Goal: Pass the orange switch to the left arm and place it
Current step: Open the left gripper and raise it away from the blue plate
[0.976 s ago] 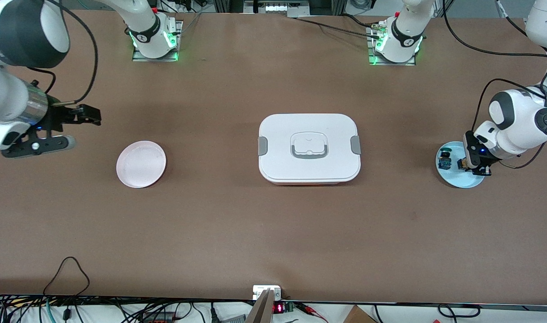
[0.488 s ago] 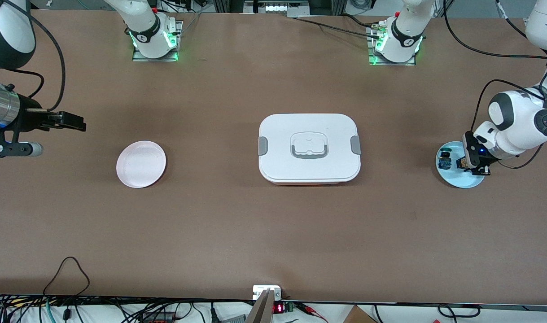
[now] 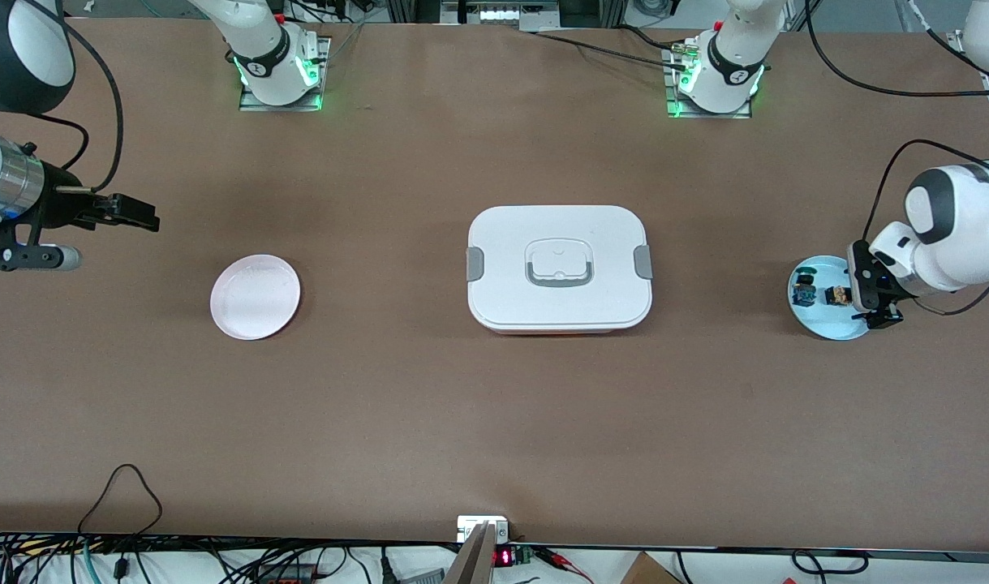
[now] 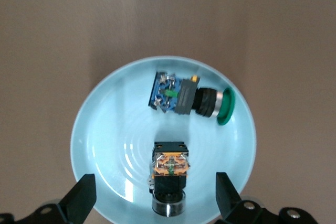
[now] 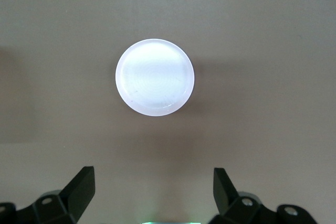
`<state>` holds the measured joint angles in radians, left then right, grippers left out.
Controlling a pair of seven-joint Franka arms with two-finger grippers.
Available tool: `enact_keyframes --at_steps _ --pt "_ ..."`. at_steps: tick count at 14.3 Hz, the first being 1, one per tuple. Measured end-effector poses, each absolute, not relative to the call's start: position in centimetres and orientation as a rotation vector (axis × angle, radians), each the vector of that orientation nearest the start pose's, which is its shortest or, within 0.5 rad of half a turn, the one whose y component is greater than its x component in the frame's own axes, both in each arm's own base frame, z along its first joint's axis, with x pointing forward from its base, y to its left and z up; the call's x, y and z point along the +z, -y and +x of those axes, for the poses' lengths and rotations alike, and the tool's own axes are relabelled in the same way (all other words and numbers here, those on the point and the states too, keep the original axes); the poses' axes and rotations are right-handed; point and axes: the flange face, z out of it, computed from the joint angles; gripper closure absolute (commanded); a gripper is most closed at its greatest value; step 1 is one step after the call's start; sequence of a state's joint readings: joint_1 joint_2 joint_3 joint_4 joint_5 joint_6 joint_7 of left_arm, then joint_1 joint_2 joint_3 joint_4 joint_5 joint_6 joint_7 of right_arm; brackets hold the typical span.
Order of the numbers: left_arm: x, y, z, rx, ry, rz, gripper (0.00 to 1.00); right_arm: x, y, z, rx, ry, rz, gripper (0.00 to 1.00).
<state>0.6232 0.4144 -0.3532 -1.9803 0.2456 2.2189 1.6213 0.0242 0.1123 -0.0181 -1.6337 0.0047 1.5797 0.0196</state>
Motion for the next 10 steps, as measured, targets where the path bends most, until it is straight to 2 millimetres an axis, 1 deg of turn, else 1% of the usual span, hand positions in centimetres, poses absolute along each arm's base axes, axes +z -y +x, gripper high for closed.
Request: enact_keyframes --at_steps 3,5,7,8,10 --pt "32.0 -14.4 59.3 0.329 -2.102 -2.503 0.0 53.5 -0.5 57.5 0.209 0.013 -3.132 0.0" --pt "35.5 -12.2 60.3 0.399 -1.993 -2.6 0.0 53.4 -0.5 57.2 0.188 0.02 -3.133 0.0" --pt "38.7 -9.6 60.7 0.489 -1.84 -2.71 0.0 53.8 -0.6 57.0 0.174 0.028 -3.133 0.0" --pt "40.4 -8.2 60.8 0.531 -1.747 -2.762 0.0 54.3 -0.6 57.0 0.152 0.032 -3.134 0.0" --pt "43.3 -5.6 61.1 0.581 -1.528 -2.852 0.0 55.9 -0.6 57.1 0.095 0.033 -3.136 0.0"
